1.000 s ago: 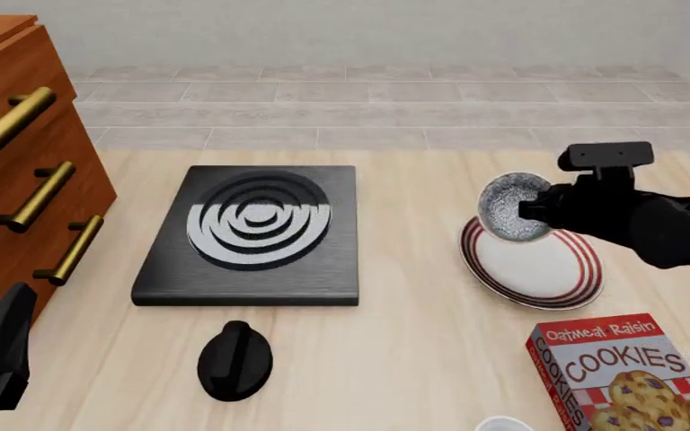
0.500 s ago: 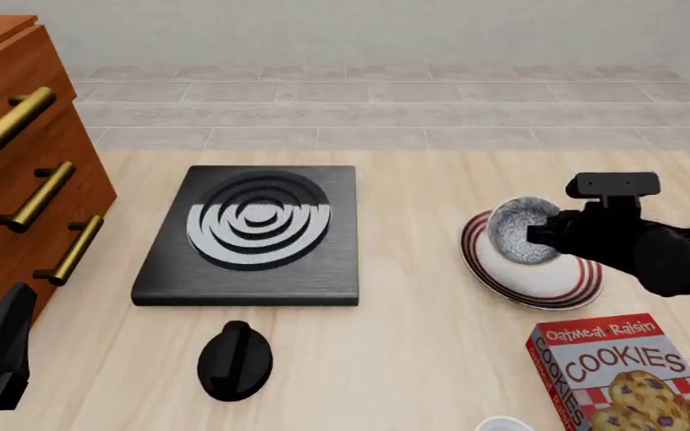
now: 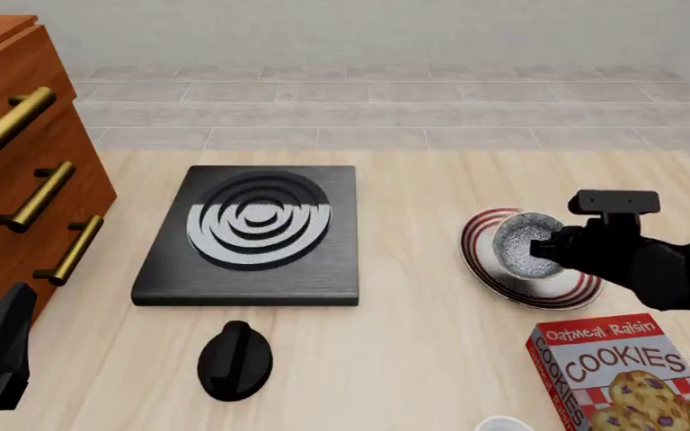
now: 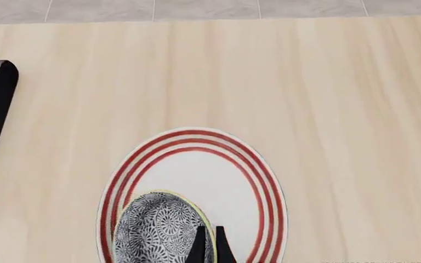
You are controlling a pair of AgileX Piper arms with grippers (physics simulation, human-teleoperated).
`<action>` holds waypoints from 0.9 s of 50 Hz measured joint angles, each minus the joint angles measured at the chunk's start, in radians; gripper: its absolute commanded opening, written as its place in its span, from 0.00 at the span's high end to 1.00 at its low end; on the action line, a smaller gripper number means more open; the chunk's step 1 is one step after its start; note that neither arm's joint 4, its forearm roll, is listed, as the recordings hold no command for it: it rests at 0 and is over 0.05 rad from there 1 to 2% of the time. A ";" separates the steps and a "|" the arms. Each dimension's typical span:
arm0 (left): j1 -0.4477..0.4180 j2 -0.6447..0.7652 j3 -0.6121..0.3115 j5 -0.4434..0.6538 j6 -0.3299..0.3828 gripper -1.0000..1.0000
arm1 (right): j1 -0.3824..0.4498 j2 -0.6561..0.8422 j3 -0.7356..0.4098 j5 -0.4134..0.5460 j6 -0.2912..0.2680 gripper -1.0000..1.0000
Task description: Pick the akita bowl on the stove and place it on the plate.
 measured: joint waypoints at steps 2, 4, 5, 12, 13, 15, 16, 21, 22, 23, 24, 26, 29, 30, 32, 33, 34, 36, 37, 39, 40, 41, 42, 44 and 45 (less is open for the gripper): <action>0.000 0.000 0.000 0.000 0.000 0.00 | -0.002 0.006 0.001 -0.005 0.000 1.00; 0.000 0.000 0.000 0.000 0.000 0.00 | -0.004 0.013 0.003 -0.011 0.000 1.00; 0.000 0.000 0.000 0.000 0.000 0.00 | -0.005 0.017 0.003 -0.014 0.001 1.00; 0.000 0.000 0.000 0.000 0.000 0.00 | -0.015 0.045 0.003 -0.030 -0.002 1.00; 0.000 0.000 0.000 0.000 0.000 0.00 | -0.017 0.048 0.002 -0.032 -0.003 1.00; 0.000 0.000 0.000 0.000 0.000 0.00 | -0.020 0.055 0.001 -0.037 -0.005 1.00; 0.000 0.000 0.000 0.000 0.000 0.00 | -0.021 0.058 0.000 -0.039 -0.006 1.00; 0.000 0.000 0.000 0.000 0.000 0.00 | -0.034 0.071 -0.004 -0.046 -0.021 0.00; 0.000 0.000 0.000 0.000 0.000 0.00 | -0.035 0.072 -0.004 -0.046 -0.024 0.00; 0.000 0.000 0.000 0.000 0.000 0.00 | -0.037 0.073 -0.005 -0.047 -0.027 0.00; 0.000 0.000 0.000 0.000 0.000 0.00 | -0.038 0.073 -0.006 -0.047 -0.029 0.00; 0.000 0.000 0.000 0.000 0.000 0.00 | -0.040 0.071 -0.006 -0.047 -0.033 0.00; 0.000 0.000 0.000 0.000 0.000 0.00 | -0.040 0.059 -0.003 -0.051 -0.045 0.00; 0.000 0.000 0.000 0.000 0.000 0.00 | -0.039 0.052 0.000 -0.053 -0.050 0.00; 0.000 0.000 0.000 0.000 0.000 0.00 | -0.037 0.035 0.007 -0.057 -0.062 0.00; 0.000 0.000 0.000 0.000 0.000 0.00 | -0.034 0.022 0.012 -0.061 -0.072 0.00; 0.000 0.000 0.000 0.000 0.000 0.00 | -0.033 0.008 0.018 -0.065 -0.080 0.00; 0.000 0.000 0.000 0.000 0.000 0.00 | -0.028 -0.024 0.032 -0.075 -0.106 0.00; 0.000 0.000 0.000 0.000 0.000 0.00 | -0.025 -0.045 0.041 -0.081 -0.121 0.00; 0.000 0.000 0.000 0.000 0.000 0.00 | -0.017 -0.086 0.057 -0.090 -0.149 0.00; 0.000 0.000 0.000 0.000 0.000 0.00 | -0.013 -0.108 0.065 -0.094 -0.162 0.00; 0.000 0.000 0.000 0.000 0.000 0.00 | -0.008 -0.129 0.073 -0.098 -0.175 0.00; 0.000 0.000 0.000 0.000 0.000 0.00 | -0.003 -0.150 0.080 -0.100 -0.188 0.00; 0.000 0.000 0.000 0.000 0.000 0.00 | 0.007 -0.191 0.093 -0.100 -0.207 0.00; 0.000 0.000 0.000 0.000 0.000 0.00 | 0.012 -0.212 0.098 -0.100 -0.218 0.00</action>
